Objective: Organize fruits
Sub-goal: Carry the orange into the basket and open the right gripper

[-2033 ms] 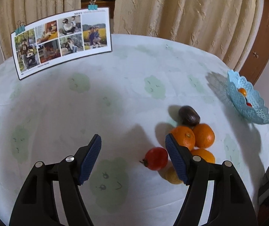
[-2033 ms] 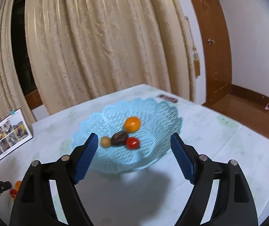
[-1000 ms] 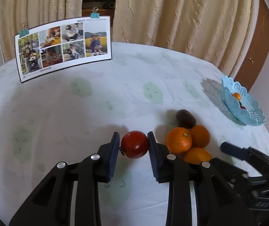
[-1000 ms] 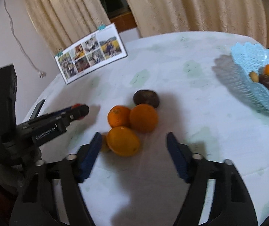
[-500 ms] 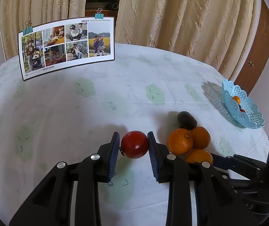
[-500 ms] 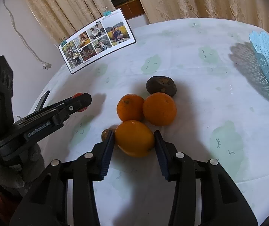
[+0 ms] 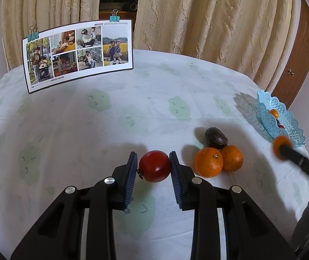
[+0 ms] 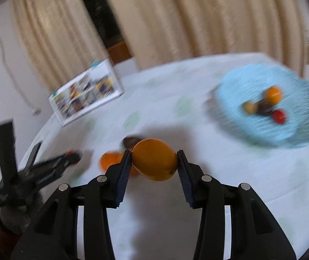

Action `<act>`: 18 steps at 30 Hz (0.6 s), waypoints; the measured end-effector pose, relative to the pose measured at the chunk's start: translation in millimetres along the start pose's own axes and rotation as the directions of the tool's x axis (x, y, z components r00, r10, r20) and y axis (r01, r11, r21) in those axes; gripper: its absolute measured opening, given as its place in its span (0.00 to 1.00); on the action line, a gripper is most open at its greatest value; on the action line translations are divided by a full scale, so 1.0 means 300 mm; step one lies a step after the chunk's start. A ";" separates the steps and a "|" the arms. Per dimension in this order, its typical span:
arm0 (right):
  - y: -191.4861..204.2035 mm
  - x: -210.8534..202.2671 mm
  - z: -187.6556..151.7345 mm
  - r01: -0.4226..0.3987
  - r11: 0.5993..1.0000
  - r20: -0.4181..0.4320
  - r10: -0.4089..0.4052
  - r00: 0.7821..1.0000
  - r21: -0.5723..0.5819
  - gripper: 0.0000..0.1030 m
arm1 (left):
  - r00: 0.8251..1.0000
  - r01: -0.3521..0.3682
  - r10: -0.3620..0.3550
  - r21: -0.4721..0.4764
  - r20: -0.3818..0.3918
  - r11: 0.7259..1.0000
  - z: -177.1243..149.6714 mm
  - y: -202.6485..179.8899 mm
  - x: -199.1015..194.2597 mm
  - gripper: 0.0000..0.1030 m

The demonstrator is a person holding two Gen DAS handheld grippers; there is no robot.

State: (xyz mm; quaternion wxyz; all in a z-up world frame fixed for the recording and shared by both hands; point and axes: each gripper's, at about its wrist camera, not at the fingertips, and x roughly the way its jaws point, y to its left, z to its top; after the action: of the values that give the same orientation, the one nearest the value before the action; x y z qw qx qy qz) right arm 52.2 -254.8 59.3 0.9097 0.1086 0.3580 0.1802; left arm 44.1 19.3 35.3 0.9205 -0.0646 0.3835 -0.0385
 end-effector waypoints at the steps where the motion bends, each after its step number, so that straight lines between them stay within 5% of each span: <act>1: -0.035 -0.026 0.016 0.039 0.999 0.034 -0.040 0.999 0.014 0.43 | 1.000 -0.001 0.001 0.001 -0.001 1.000 0.000 -0.005 -0.001 0.30; 9: -0.280 -0.126 0.072 0.247 0.959 0.134 -0.265 0.955 0.137 0.43 | 1.000 0.007 -0.007 0.033 0.001 0.999 0.006 -0.060 -0.009 0.30; 18: -0.427 -0.125 0.089 0.326 0.925 0.133 -0.355 0.925 0.197 0.43 | 1.000 0.013 -0.014 0.076 0.014 0.997 0.023 -0.135 -0.027 0.30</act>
State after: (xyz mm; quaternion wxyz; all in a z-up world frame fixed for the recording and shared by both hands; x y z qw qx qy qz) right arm 77.2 -388.7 59.8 0.9411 0.1368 0.3084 -0.0221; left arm 42.4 -19.0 51.7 0.9247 -0.0321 0.3747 -0.0587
